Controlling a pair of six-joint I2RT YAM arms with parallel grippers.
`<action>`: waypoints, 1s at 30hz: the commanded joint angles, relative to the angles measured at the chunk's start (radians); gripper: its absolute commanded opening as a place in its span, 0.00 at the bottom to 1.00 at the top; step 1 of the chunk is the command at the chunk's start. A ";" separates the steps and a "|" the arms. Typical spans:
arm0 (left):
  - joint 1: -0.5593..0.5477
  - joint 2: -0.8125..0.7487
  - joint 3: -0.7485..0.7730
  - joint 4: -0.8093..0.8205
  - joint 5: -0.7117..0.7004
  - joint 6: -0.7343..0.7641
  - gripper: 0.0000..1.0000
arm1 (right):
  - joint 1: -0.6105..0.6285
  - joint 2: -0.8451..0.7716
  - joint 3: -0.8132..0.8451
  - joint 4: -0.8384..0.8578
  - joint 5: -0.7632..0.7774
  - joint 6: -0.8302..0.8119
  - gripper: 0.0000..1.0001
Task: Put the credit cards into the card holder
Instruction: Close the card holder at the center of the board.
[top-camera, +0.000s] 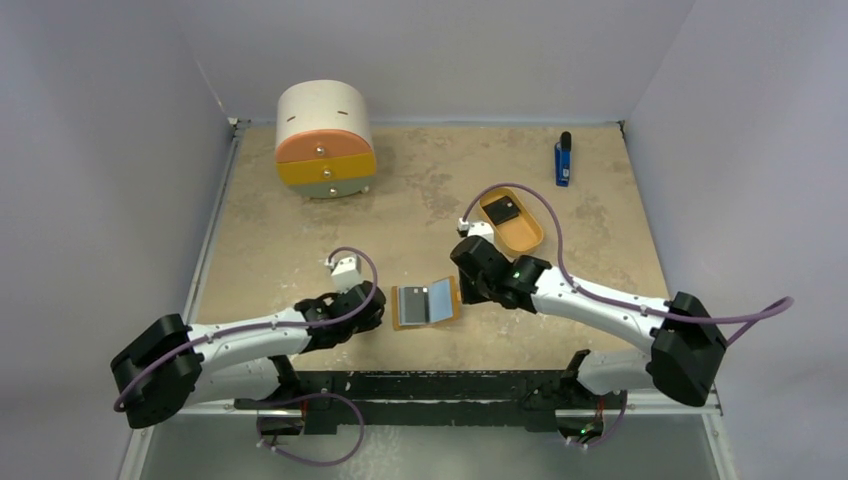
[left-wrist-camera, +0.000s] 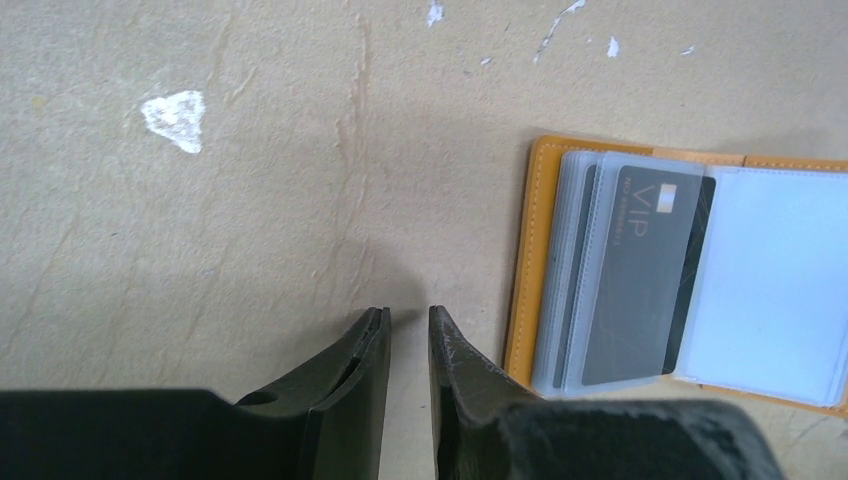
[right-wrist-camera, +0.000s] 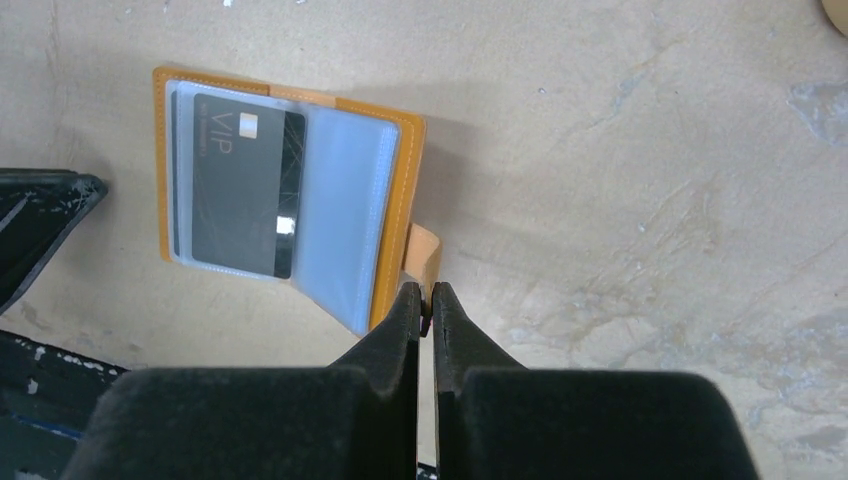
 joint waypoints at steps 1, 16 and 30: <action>-0.004 0.042 0.028 0.098 0.025 0.015 0.20 | 0.005 -0.044 -0.030 -0.043 0.017 0.026 0.00; -0.002 0.089 0.131 0.100 0.020 0.108 0.22 | 0.005 -0.147 -0.132 0.081 -0.048 0.101 0.00; 0.005 0.086 0.089 0.083 -0.007 0.088 0.21 | 0.004 -0.138 -0.080 0.323 -0.265 0.066 0.00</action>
